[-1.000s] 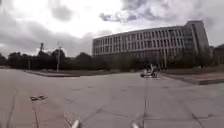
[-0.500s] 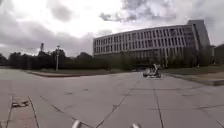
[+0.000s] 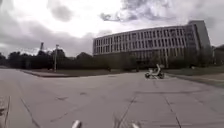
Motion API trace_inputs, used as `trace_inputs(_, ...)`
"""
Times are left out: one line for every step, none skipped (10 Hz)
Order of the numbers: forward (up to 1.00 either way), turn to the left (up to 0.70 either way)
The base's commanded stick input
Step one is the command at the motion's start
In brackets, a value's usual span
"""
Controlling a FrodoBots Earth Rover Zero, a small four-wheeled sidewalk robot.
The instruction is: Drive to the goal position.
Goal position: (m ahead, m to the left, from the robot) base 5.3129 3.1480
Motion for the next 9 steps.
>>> trace_inputs(1.0,0.0)
trace_inputs(1.0,0.0)
trace_inputs(1.0,0.0)
trace_inputs(1.0,-0.06)
trace_inputs(1.0,-0.15)
trace_inputs(1.0,-0.04)
trace_inputs(1.0,-0.24)
trace_inputs(1.0,0.0)
trace_inputs(1.0,0.0)
